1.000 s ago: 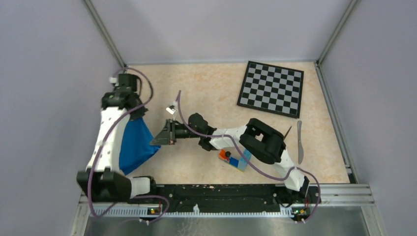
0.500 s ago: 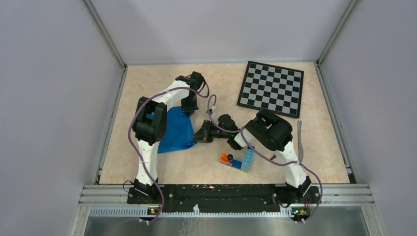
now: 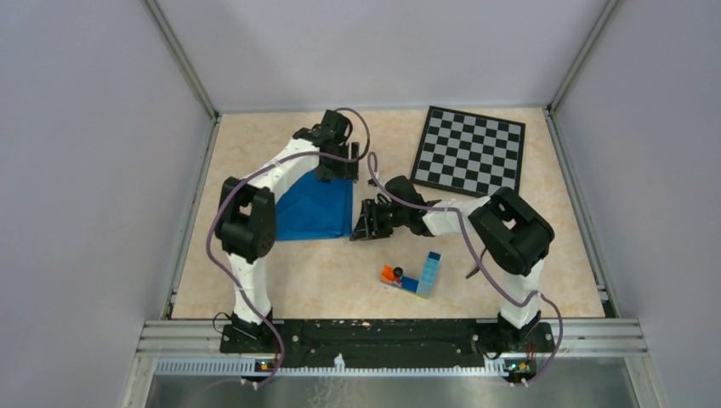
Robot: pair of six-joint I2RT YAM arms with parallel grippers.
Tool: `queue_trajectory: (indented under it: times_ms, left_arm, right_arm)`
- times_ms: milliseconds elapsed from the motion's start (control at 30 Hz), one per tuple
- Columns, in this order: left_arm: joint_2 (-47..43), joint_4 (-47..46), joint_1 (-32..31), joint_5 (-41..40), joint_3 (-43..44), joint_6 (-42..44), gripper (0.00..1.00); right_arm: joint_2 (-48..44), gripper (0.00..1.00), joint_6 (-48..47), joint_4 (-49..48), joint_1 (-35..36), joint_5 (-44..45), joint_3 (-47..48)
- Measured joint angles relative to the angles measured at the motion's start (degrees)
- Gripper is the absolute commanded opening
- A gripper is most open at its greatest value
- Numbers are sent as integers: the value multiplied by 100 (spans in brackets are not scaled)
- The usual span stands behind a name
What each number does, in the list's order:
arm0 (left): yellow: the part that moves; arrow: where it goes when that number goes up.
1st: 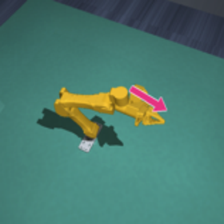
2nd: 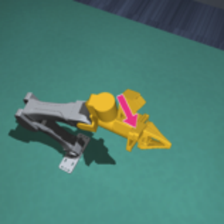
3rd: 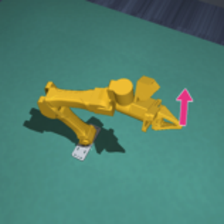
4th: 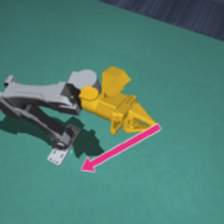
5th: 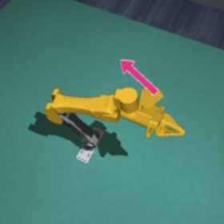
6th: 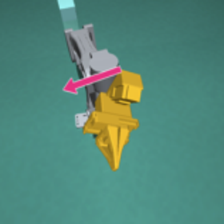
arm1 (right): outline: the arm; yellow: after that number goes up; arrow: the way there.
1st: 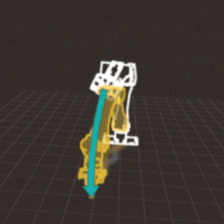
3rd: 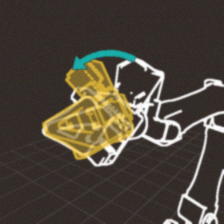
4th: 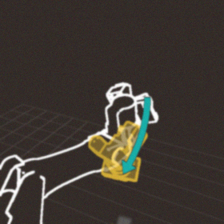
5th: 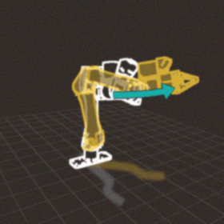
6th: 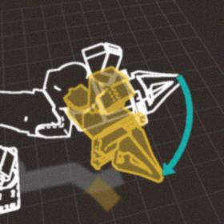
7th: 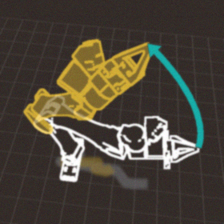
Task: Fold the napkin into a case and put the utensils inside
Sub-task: Turn over the upper triangle folded napkin at the center of the board, then smooth out the lower triangle-folded napkin at the center of the board.
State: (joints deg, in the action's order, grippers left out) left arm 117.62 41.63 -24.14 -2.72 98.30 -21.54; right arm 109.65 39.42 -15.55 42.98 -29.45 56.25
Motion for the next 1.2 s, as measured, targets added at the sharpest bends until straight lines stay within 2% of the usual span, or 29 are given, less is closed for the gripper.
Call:
queue_trajectory:
  times_ms: [100, 200, 267, 367, 433, 500, 700, 967, 1133, 1200]
  left_arm:
    - [-944, -15, 0, 319, -868, 87, 78]
    - [-1917, -168, 0, 603, -1810, 74, 65]
    - [-2361, -304, 0, 772, -2365, 31, 62]
    - [-2651, -614, -7, 1051, -3143, -24, 62]
    - [-2581, -782, -57, 1110, -3556, -70, 58]
    - [-2511, -817, -125, 1091, -3700, -81, 51]
    - [-2356, -1058, -382, 931, -3744, -81, 48]
    - [-2081, -940, -772, 175, -3626, -83, 45]
    - [-1921, -892, -957, -144, -3620, -114, 33]
    - [-1808, -874, -1040, -236, -3604, -133, 25]
  right_arm:
    - [-20, 46, -138, 341, -326, -57, 0]
    - [-13, 44, -151, 455, -621, -190, 11]
    - [63, 40, -96, 433, -765, -328, 52]
    - [356, 36, 138, 125, -802, -601, 181]
    - [562, 34, 326, -90, -787, -789, 271]
    - [723, 32, 498, -297, -778, -946, 345]
    - [1003, 29, 763, -492, -673, -1027, 573]
    - [1156, 24, 868, -614, -514, -1027, 691]
    - [1180, 17, 872, -616, -511, -1014, 691]
    - [1193, 14, 876, -621, -511, -1014, 691]
